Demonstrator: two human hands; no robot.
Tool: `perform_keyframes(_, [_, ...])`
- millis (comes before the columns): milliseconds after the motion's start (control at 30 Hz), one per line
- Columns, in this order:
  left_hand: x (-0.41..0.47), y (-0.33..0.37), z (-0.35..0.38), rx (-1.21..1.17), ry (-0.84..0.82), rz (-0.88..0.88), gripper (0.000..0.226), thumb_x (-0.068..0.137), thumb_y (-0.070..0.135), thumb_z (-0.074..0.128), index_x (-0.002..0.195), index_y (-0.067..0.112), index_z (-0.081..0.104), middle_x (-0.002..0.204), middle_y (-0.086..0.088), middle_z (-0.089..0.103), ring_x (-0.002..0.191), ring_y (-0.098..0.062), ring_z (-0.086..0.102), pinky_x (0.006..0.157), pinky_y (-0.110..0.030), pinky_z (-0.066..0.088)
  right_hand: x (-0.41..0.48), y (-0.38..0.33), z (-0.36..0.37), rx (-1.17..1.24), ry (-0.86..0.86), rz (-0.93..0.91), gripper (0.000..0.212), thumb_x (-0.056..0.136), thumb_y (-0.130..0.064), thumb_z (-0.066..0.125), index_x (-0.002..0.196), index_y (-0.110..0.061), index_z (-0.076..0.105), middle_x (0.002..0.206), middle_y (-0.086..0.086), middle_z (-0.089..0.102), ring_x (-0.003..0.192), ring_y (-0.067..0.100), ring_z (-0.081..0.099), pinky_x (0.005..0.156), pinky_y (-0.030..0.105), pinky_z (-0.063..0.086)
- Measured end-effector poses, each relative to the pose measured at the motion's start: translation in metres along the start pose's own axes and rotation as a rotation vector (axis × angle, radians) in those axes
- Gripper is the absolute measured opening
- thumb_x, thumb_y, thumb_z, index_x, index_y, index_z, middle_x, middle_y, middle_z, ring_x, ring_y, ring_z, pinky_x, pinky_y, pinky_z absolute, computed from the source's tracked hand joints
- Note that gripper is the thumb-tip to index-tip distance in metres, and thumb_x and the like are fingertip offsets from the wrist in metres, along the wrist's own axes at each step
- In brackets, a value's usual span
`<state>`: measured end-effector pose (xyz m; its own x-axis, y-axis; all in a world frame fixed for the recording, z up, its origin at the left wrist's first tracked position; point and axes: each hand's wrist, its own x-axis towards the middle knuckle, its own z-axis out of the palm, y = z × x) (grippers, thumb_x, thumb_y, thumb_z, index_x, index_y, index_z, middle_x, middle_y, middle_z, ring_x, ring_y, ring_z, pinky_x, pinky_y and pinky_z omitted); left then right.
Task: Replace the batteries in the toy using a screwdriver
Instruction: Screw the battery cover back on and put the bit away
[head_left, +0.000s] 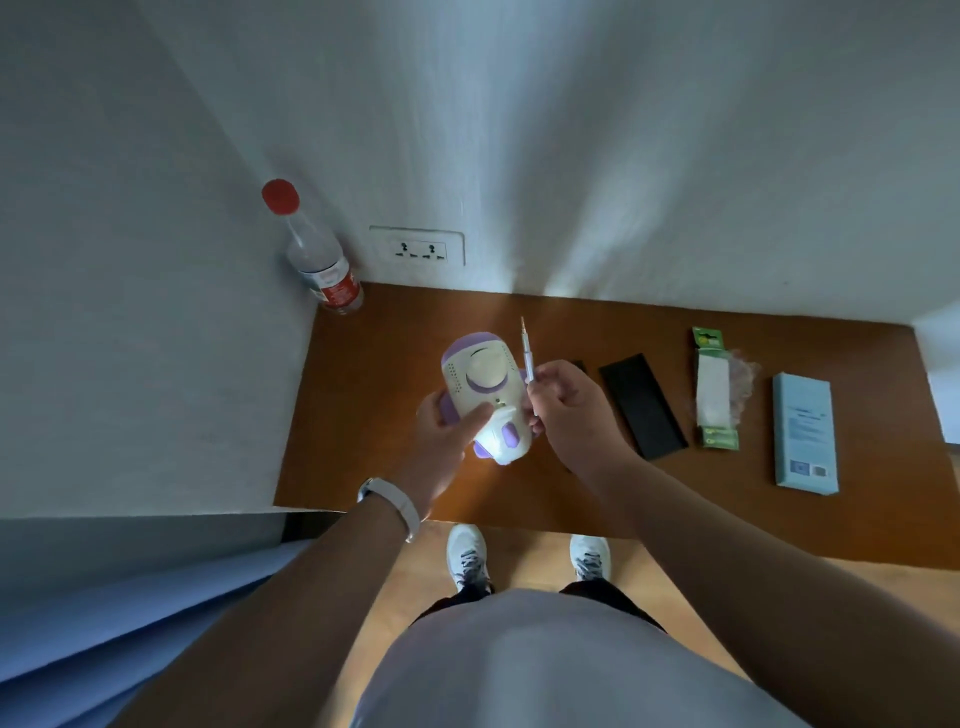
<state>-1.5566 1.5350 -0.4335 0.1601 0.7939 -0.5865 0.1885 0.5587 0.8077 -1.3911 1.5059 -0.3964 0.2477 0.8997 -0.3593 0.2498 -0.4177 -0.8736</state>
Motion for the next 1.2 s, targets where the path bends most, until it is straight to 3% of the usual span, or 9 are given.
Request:
perform_keyframes(167, [0.004,-0.005,0.004,-0.096,0.014,0.014,0.051,0.091,0.022,0.071,0.136,0.018,0.046,0.117,-0.01,0.063,0.092,-0.013,0.06,0.067,-0.019,0.057,-0.001,0.004,0.003,0.017,0.008,-0.014,0.017,0.096,-0.016,0.051,0.09,-0.028,0.062,0.076,-0.007,0.065,0.068,0.008,0.062,0.067,0.03,0.055])
perform_keyframes(333, [0.004,-0.007,0.009,-0.15,0.036,0.009,0.051,0.089,0.02,0.072,0.131,0.027,0.043,0.124,0.0,0.06,0.115,-0.021,0.061,0.092,-0.04,0.059,-0.003,0.003,0.001,0.041,0.009,0.002,0.021,0.096,-0.013,0.052,0.086,-0.029,0.062,0.072,-0.006,0.066,0.065,0.007,0.061,0.07,0.036,0.057])
perform_keyframes(433, [0.002,-0.006,0.011,-0.179,0.043,0.02,0.053,0.089,0.017,0.072,0.133,0.023,0.044,0.123,-0.001,0.061,0.115,-0.023,0.062,0.088,-0.036,0.06,-0.005,0.001,-0.002,0.047,0.002,0.002,0.02,0.097,-0.012,0.052,0.088,-0.026,0.063,0.073,0.0,0.068,0.065,0.009,0.062,0.071,0.037,0.058])
perform_keyframes(667, [-0.007,0.006,0.01,-0.201,0.042,0.099,0.052,0.088,0.01,0.073,0.131,0.022,0.045,0.121,-0.001,0.062,0.116,-0.025,0.062,0.092,-0.045,0.059,-0.027,-0.014,-0.024,0.124,0.004,-0.017,0.014,0.095,-0.006,0.052,0.09,-0.012,0.063,0.078,0.011,0.067,0.071,0.026,0.064,0.073,0.038,0.058])
perform_keyframes(767, [-0.014,0.02,0.006,-0.159,0.031,0.175,0.061,0.084,0.017,0.078,0.135,0.021,0.045,0.123,-0.001,0.063,0.116,-0.024,0.063,0.091,-0.049,0.059,-0.04,-0.024,-0.045,0.149,0.03,-0.042,0.016,0.096,-0.005,0.053,0.09,-0.016,0.064,0.078,0.009,0.068,0.071,0.02,0.063,0.07,0.033,0.056])
perform_keyframes(833, [-0.021,0.03,0.004,-0.159,0.013,0.214,0.067,0.079,0.022,0.081,0.136,0.021,0.045,0.125,-0.002,0.063,0.116,-0.025,0.064,0.089,-0.048,0.06,-0.048,-0.031,-0.061,0.169,0.041,-0.048,0.016,0.096,-0.005,0.054,0.091,-0.015,0.064,0.077,0.005,0.068,0.069,0.015,0.062,0.067,0.028,0.054])
perform_keyframes(933, [-0.031,0.048,0.004,-0.167,0.027,0.27,0.061,0.085,0.014,0.079,0.136,0.018,0.046,0.123,-0.002,0.064,0.113,-0.022,0.066,0.083,-0.041,0.062,-0.059,-0.043,-0.083,0.166,0.058,-0.078,0.014,0.095,-0.004,0.055,0.091,-0.012,0.065,0.076,0.005,0.068,0.068,0.015,0.061,0.063,0.023,0.052])
perform_keyframes(1067, [-0.048,0.073,0.009,-0.146,0.023,0.381,0.067,0.08,0.02,0.079,0.138,0.012,0.046,0.125,-0.01,0.062,0.112,-0.025,0.066,0.074,-0.035,0.061,-0.07,-0.061,-0.104,0.174,0.062,-0.152,0.012,0.094,0.0,0.056,0.09,-0.008,0.064,0.075,0.011,0.066,0.066,0.019,0.06,0.063,0.029,0.05])
perform_keyframes(1200, [-0.067,0.097,0.02,-0.141,0.099,0.437,0.064,0.082,0.013,0.08,0.135,0.017,0.044,0.117,0.0,0.062,0.104,-0.011,0.068,0.068,-0.026,0.06,-0.08,-0.073,-0.12,0.12,0.064,-0.231,0.015,0.09,-0.003,0.06,0.084,-0.015,0.066,0.071,0.007,0.065,0.063,0.017,0.058,0.063,0.035,0.047])
